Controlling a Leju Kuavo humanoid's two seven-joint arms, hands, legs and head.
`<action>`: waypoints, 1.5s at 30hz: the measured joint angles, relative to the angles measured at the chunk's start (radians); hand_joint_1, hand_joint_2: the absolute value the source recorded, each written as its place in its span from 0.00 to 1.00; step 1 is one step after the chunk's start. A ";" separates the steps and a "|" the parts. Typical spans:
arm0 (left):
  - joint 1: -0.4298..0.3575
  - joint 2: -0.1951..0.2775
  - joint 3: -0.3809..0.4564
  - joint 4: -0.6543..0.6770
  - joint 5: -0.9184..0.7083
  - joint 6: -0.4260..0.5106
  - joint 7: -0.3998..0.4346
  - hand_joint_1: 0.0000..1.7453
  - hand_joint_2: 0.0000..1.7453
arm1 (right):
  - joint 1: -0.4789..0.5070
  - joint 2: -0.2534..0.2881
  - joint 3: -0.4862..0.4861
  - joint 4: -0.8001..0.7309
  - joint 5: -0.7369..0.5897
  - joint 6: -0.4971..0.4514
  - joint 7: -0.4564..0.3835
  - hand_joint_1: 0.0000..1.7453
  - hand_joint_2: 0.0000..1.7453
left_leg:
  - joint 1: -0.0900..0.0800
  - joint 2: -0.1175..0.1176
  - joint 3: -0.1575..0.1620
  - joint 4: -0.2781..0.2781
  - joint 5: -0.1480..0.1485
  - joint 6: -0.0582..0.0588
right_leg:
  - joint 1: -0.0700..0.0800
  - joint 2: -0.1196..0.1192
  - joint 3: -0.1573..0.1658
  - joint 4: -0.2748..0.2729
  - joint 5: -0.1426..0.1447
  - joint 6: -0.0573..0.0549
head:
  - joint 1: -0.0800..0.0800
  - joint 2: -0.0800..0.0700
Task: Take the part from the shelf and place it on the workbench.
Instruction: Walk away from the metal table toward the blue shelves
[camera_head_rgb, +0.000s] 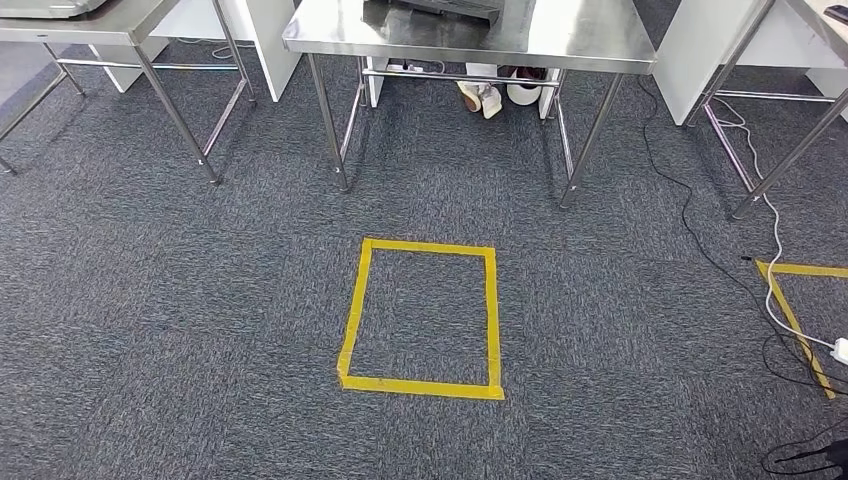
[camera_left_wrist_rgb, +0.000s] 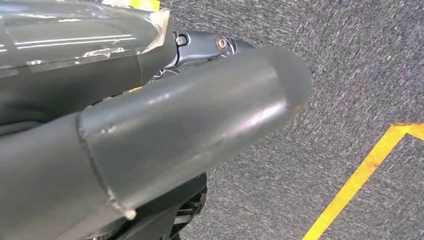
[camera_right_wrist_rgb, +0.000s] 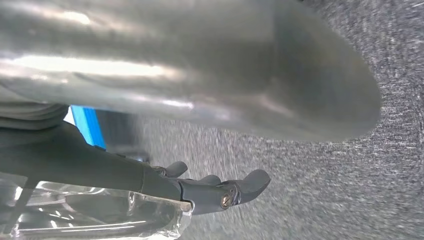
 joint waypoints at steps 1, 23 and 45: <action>0.000 -0.001 0.000 0.000 0.000 0.000 0.000 0.00 0.00 | 0.000 -0.001 -0.009 0.000 -0.014 0.000 -0.008 0.00 0.00 | 0.003 0.003 0.002 -0.009 0.006 0.005 | -0.002 0.001 0.000 0.001 0.000 0.004 | 0.000 0.000; 0.008 0.001 0.002 0.001 0.012 0.005 -0.009 0.00 0.00 | 0.002 0.006 -0.073 0.001 -0.039 0.004 -0.038 0.00 0.00 | 0.042 -0.004 -0.131 0.308 -0.171 -0.048 | -0.017 0.053 -0.079 0.058 0.024 -0.010 | -0.003 0.000; 0.006 -0.007 0.003 0.002 0.013 -0.002 -0.010 0.00 0.00 | 0.001 0.002 -0.076 0.003 -0.039 0.014 -0.034 0.00 0.00 | 0.011 0.105 0.008 0.001 -0.014 -0.010 | -0.009 -0.047 -0.039 0.026 0.006 0.023 | 0.005 0.000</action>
